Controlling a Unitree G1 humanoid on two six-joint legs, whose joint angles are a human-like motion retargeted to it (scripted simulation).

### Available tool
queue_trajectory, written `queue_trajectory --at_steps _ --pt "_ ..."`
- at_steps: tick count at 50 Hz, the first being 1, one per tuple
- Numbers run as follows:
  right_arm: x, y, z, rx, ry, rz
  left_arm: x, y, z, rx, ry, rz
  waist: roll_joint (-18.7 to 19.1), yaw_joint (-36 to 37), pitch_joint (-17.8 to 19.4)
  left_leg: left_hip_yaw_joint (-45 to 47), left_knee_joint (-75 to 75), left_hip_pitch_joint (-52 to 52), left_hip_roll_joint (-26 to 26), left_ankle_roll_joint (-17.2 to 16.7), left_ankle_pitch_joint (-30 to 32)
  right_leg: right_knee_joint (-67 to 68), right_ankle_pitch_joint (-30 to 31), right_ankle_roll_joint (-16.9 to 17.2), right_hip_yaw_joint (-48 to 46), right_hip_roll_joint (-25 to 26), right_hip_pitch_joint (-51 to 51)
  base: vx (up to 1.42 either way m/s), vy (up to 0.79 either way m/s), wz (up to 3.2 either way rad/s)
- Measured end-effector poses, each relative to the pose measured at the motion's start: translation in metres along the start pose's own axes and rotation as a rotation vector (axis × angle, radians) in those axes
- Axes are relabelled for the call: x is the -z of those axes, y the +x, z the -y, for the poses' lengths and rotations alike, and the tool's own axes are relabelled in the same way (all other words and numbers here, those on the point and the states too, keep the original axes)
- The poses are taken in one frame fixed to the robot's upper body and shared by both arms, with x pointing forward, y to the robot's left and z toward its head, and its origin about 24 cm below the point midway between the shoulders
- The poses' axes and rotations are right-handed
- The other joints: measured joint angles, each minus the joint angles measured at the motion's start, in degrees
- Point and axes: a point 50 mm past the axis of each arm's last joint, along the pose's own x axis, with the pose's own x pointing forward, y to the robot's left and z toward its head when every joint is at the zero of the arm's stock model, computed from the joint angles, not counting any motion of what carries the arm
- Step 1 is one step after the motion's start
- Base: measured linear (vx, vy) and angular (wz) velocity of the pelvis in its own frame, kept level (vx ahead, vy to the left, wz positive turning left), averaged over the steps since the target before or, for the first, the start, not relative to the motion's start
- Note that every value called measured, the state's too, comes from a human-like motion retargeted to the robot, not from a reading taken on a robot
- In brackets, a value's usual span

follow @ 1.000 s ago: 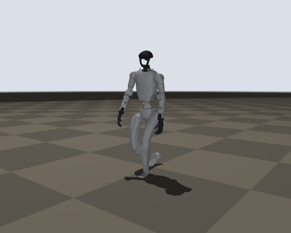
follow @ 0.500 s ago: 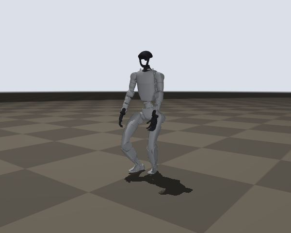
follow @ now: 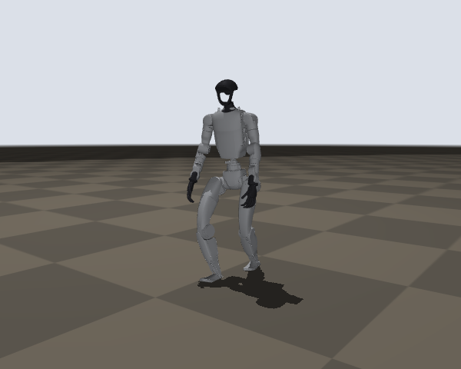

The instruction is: Walk

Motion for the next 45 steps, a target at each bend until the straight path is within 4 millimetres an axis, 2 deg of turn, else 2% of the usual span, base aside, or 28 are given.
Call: queue_trajectory --at_steps 5,11,15,18,20,23,25,27,29,32,38,45 --pt "0.0 0.0 0.001 -0.003 0.004 0.004 0.023 -0.003 -0.001 0.022 -0.008 -0.072 1.1 -0.5 -0.1 0.2 1.3 3.1 2.0 -1.8 0.4 0.9 0.6 -1.5 0.2 2.0 3.2 0.3 -0.05 0.04" --pt "0.002 0.0 -0.001 -0.03 -0.024 -0.006 0.037 -0.005 0.003 0.056 -0.012 -0.12 5.8 -0.6 0.3 1.1 12.6 3.2 9.9 -7.9 0.7 0.2 -0.3 -5.2 -1.5 8.9 8.4 0.3 -0.05 -0.02" --pt "0.006 0.0 -0.003 -0.048 -0.054 -0.017 0.032 -0.004 0.006 0.072 0.009 -0.102 10.4 -0.3 0.6 1.0 24.8 1.6 17.4 -14.1 4.0 -0.6 -1.2 -7.8 -3.2 15.1 11.9 0.28 -0.05 -0.01" --pt "0.005 0.0 0.003 -0.046 -0.086 -0.02 0.012 0.0 0.01 0.074 0.035 -0.039 13.7 0.3 1.1 -0.3 34.0 -1.3 22.5 -21.1 15.5 -5.7 -0.1 -9.9 -4.3 20.3 16.2 0.25 -0.06 0.1" --pt "0.006 0.0 0.007 -0.041 -0.108 -0.025 -0.005 0.002 0.014 0.078 0.052 0.016 14.9 0.9 1.4 -0.5 39.8 -3.4 25.0 -23.5 20.6 -7.3 0.0 -10.9 -4.6 22.2 18.3 0.23 -0.05 0.2" --pt "0.009 -0.001 0.012 -0.034 -0.143 -0.038 -0.03 0.003 0.022 0.086 0.072 0.099 15.9 2.0 1.7 0.3 47.3 -6.7 29.2 -23.7 22.6 -7.3 -0.9 -11.7 -5.0 23.5 20.6 0.23 -0.05 0.27" --pt "0.007 0.0 0.02 -0.02 -0.164 -0.038 -0.052 0.003 0.027 0.091 0.082 0.165 15.6 2.8 1.8 0.9 50.6 -9.8 31.2 -22.2 22.2 -9.8 -0.9 -12.0 -4.8 23.8 23.0 0.23 -0.07 0.29" --pt "0.009 -0.001 0.021 -0.018 -0.179 -0.046 -0.063 0.002 0.032 0.098 0.089 0.208 15.9 3.7 2.0 1.5 53.2 -11.9 33.7 -20.6 19.0 -8.7 -2.1 -11.9 -4.9 24.0 24.1 0.22 -0.07 0.21" --pt "0.006 0.0 0.027 -0.005 -0.188 -0.042 -0.079 0.001 0.035 0.1 0.092 0.254 14.7 4.5 2.1 2.6 53.3 -14.9 34.4 -18.3 15.9 -10.4 -2.7 -11.8 -4.3 23.2 26.2 0.23 -0.09 0.18" --pt "0.002 0.001 0.03 0.008 -0.189 -0.037 -0.091 0.0 0.038 0.098 0.087 0.291 13.5 5.8 2.4 4.0 50.9 -18.4 34.6 -15.7 10.6 -9.9 -4.5 -11.3 -3.6 21.9 28.2 0.22 -0.06 0.05" --pt "-0.012 0.003 0.03 0.022 -0.173 0.001 -0.091 0.0 0.035 0.084 0.062 0.287 10.2 6.9 2.9 6.4 37.7 -24.6 30.1 -13.4 4.9 -7.5 -8.6 -10.3 -1.8 17.8 30.1 0.21 -0.02 0.0" --pt "-0.028 0.006 0.02 0.001 -0.154 0.05 -0.066 0.003 0.023 0.06 0.044 0.19 7.1 6.6 1.7 5.7 17.1 -30.1 21.9 -13.9 8.2 -7.0 -10.3 -9.3 -0.5 14.0 30.0 0.21 0.06 0.03"
